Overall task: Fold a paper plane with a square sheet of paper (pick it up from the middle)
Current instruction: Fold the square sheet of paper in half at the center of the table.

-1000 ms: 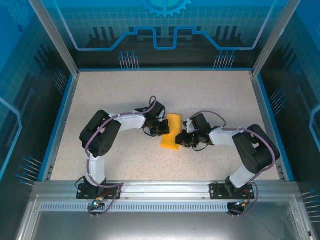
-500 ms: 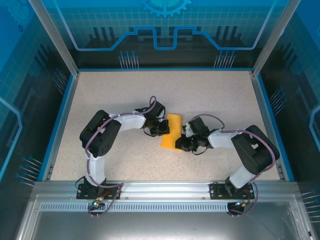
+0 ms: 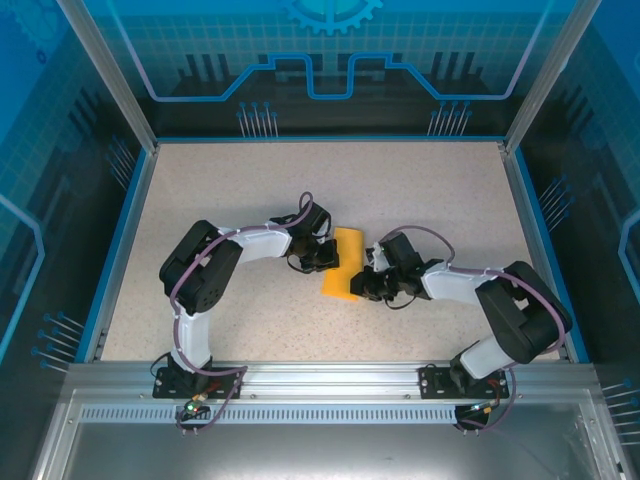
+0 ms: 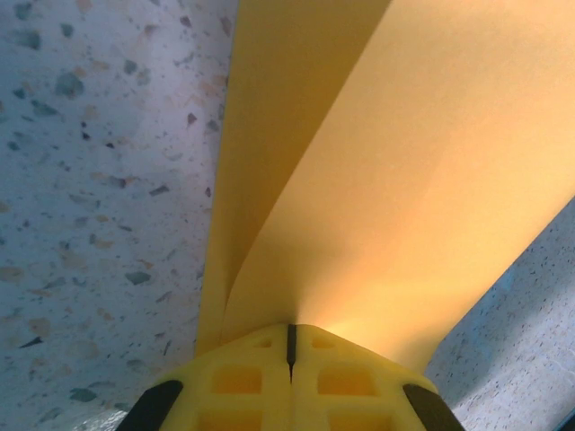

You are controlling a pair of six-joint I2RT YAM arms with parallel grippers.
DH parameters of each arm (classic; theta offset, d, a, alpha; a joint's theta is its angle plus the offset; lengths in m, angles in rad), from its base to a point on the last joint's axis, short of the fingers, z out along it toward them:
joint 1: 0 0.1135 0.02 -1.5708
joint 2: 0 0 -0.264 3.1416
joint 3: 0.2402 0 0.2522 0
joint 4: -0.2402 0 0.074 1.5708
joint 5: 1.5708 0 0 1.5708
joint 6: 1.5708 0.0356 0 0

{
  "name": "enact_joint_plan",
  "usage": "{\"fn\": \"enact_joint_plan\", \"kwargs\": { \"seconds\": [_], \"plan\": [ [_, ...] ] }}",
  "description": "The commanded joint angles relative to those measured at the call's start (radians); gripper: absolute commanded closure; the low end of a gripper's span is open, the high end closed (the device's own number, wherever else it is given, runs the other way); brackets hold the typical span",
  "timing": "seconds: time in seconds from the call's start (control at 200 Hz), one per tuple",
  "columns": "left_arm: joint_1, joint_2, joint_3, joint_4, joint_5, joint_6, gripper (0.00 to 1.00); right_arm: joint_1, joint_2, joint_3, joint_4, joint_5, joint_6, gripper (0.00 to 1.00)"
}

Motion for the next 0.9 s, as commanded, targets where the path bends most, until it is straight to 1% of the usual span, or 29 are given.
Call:
{"fn": "enact_joint_plan", "kwargs": {
  "seconds": [0.0,0.065,0.2,0.28,0.36,0.435,0.585,0.7,0.895],
  "plan": [
    [-0.012,0.014,-0.034,-0.090,-0.049,0.007,1.00,0.016,0.042,-0.018,0.003,-0.016,0.009,0.85],
    [-0.012,0.014,-0.034,-0.090,-0.049,0.006,1.00,0.021,0.070,-0.019,0.006,-0.022,0.009,0.85],
    [-0.013,0.014,-0.033,-0.093,-0.050,0.005,1.00,0.039,0.101,-0.008,-0.064,0.030,-0.002,0.86],
    [-0.013,0.013,-0.031,-0.093,-0.049,0.004,1.00,0.041,0.079,-0.010,-0.084,0.043,-0.002,0.86],
    [-0.013,0.013,-0.030,-0.099,-0.050,0.007,1.00,0.036,0.046,0.021,-0.147,0.074,-0.020,0.86],
    [-0.013,0.010,-0.030,-0.102,-0.053,0.009,1.00,0.019,0.017,0.051,-0.171,0.083,-0.033,0.86],
    [-0.014,0.008,-0.032,-0.104,-0.053,0.011,1.00,-0.058,-0.009,0.078,-0.088,0.024,-0.025,0.85],
    [-0.014,0.012,-0.035,-0.099,-0.052,0.009,1.00,-0.112,0.018,0.113,-0.044,-0.016,-0.031,0.85],
    [-0.013,0.014,-0.038,-0.101,-0.051,0.011,1.00,-0.143,0.103,0.159,0.004,-0.069,-0.034,0.85]
  ]
}}
